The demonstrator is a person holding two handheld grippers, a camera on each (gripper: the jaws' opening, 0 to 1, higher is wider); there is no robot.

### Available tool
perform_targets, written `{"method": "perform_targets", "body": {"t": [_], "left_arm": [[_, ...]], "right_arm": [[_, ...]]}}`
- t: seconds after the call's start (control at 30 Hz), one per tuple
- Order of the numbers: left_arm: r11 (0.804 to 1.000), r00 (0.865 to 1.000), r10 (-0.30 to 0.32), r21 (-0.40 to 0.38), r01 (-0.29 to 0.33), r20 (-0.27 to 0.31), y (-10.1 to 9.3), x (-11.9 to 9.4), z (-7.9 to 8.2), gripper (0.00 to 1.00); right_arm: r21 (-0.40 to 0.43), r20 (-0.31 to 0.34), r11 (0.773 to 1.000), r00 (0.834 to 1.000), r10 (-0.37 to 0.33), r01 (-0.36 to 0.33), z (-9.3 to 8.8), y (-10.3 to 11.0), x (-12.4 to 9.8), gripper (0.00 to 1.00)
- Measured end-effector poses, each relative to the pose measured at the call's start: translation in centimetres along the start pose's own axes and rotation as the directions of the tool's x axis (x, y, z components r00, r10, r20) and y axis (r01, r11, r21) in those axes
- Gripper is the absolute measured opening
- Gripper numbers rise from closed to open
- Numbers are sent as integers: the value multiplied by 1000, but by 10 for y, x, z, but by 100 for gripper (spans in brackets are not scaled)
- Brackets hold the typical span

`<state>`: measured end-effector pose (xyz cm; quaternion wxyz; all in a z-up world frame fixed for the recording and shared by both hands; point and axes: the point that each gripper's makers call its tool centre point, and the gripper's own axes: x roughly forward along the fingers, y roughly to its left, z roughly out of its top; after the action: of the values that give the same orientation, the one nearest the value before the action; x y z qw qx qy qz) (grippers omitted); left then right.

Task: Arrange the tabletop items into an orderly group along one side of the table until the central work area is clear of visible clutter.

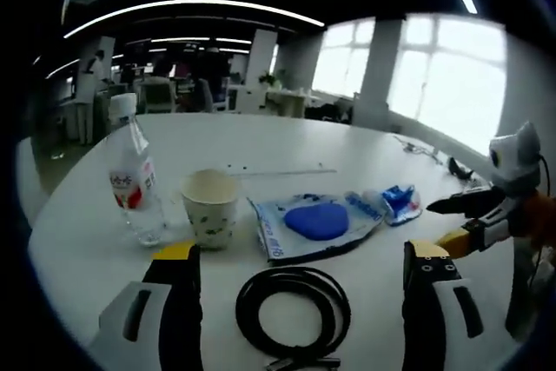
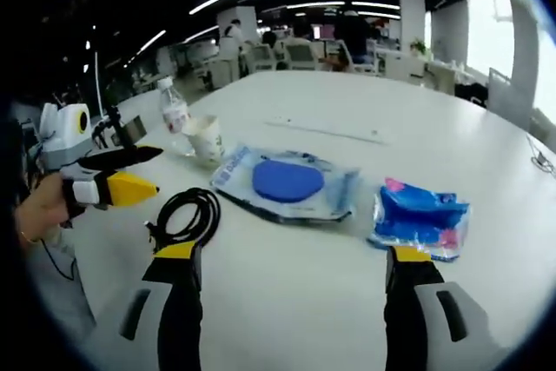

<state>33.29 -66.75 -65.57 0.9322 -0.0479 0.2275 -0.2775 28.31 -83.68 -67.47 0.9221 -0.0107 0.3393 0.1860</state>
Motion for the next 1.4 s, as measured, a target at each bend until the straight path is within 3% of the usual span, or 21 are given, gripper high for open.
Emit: {"method": "perform_targets", "body": {"t": [0.23,0.43,0.73,0.87,1.1,1.4], "left_arm": [[1000,1000,26,1,-26,-1,22,-9,-6,85],[998,998,53,40,-52,-41,38,-11,-22,74],[998,995,60,16,-59,-81,49,-13,-47,56],[998,993,56,-6,-57,-101,49,-11,-57,46],[998,992,43,-39,-48,-120,46,-10,-65,39],[996,987,54,-64,-64,-154,43,-7,-75,31]], "right_arm": [[-4,-7,999,999,52,-52,-6,30,10,74],[-5,3,995,995,96,-96,-6,58,21,63],[14,23,992,992,128,-128,-6,88,42,43],[28,10,991,992,127,-127,-11,93,52,34],[66,-9,991,993,118,-117,-15,99,66,30],[131,-22,990,998,51,-48,-18,97,79,25]]}}
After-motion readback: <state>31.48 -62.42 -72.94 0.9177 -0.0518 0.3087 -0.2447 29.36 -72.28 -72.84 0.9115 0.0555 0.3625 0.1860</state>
